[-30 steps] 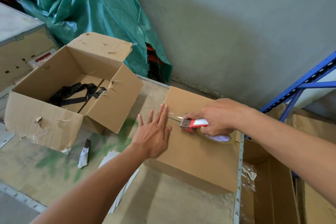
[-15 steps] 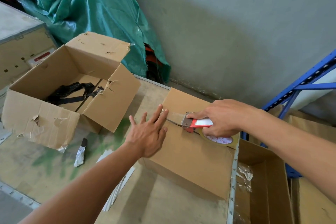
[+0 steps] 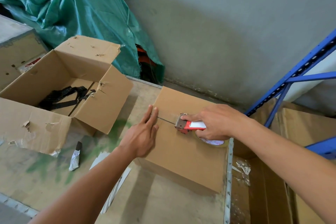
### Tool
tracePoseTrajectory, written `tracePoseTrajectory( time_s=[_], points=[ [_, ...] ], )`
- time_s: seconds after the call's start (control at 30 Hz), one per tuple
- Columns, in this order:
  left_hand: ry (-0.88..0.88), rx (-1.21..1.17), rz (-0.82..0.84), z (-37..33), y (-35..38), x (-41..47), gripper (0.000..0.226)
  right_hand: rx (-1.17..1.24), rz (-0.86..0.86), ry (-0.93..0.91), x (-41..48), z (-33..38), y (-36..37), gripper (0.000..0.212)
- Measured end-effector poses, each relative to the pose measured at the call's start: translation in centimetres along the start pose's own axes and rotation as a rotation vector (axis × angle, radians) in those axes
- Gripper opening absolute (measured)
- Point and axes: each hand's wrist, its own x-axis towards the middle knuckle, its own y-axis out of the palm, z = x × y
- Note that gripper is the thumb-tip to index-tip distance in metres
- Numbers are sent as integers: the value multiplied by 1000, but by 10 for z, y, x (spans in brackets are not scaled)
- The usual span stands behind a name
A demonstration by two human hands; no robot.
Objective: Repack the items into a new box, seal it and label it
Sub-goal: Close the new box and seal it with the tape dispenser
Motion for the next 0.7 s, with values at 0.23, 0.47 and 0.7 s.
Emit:
tracePoseTrajectory(
  time_s=[0.23, 0.47, 0.7],
  points=[
    [-72, 19, -44, -6, 4, -6, 59, -46, -7, -36, 15, -7, -11, 65],
    [-111, 58, -100, -16, 7, -12, 56, 17, -15, -17, 4, -13, -12, 68],
    [-122, 97, -98, -12, 6, -9, 56, 31, 47, 6, -7, -3, -24, 67]
  ],
)
